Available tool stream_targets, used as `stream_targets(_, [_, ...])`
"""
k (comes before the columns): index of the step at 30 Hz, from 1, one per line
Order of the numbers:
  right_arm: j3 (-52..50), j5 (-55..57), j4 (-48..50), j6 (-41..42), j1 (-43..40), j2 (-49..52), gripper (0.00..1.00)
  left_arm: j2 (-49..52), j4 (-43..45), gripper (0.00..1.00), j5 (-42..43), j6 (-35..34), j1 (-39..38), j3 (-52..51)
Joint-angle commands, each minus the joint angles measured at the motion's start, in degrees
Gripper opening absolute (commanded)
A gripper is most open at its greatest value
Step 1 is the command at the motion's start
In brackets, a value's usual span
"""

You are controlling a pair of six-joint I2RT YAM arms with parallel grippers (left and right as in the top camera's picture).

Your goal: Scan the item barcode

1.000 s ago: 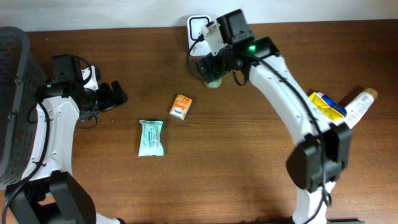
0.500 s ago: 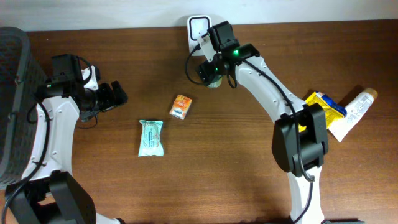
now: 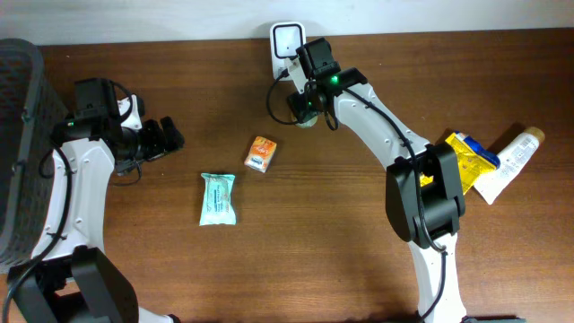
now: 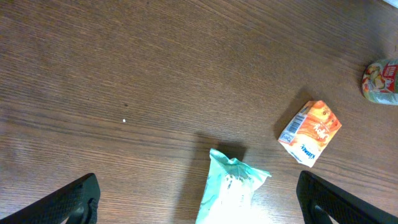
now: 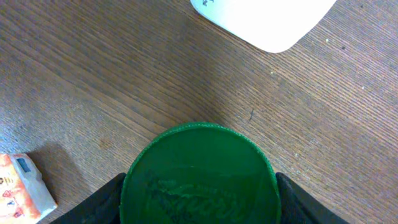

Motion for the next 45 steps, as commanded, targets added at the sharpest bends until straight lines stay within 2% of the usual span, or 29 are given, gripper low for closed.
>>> stream_targets(1, [0.20, 0.52, -1.66, 4.28, -0.11, -0.72, 0.56, 0.85, -0.04, 0.99, -0.20, 0.11, 0.15, -0.22])
stream_targets(6, [0.90, 0.72, -6.21, 10.75, -0.07, -5.75, 0.55, 0.85, -0.04, 0.99, -0.20, 0.11, 0.15, -0.22])
stream_targets(11, [1.09, 1.42, -17.09, 24.09, -0.07, -11.50, 0.55, 0.85, -0.04, 0.99, -0.20, 0.11, 0.15, -0.22])
stream_targets(16, [0.09, 1.60, -27.04, 28.20, 0.07, -11.69, 0.55, 0.85, -0.04, 0.99, -0.20, 0.09, 0.15, -0.22])
stream_targets(19, [-2.19, 2.99, -25.53, 27.96, 0.11, -11.69, 0.55, 0.85, -0.04, 0.99, -0.20, 0.11, 0.15, -0.22])
stream_targets(22, [-5.51, 9.53, -21.27, 28.00, 0.35, -11.69, 0.50, 0.85, -0.04, 0.99, -0.20, 0.09, 0.15, -0.22])
stream_targets(25, [-10.19, 9.75, -16.28, 30.45, 0.81, -11.69, 0.49, 0.85, -0.04, 0.99, -0.20, 0.11, 0.15, -0.22])
stream_targets(28, [-12.00, 9.73, -15.69, 32.06, 1.66, -11.72, 0.49, 0.85, -0.04, 0.99, -0.20, 0.11, 0.15, -0.22])
stream_targets(31, [-11.52, 9.03, -19.37, 32.02, 2.62, -11.91, 0.62, 0.85, -0.04, 0.99, -0.20, 0.11, 0.15, -0.22])
stream_targets(42, [1.07, 7.10, -37.73, 31.10, 2.73, -11.93, 0.79, 0.85, -0.04, 0.99, -0.20, 0.11, 0.15, -0.22])
stream_targets(45, [3.54, 7.08, -39.21, 27.58, 2.73, -11.93, 0.88, 0.85, -0.04, 0.99, -0.20, 0.11, 0.15, -0.22])
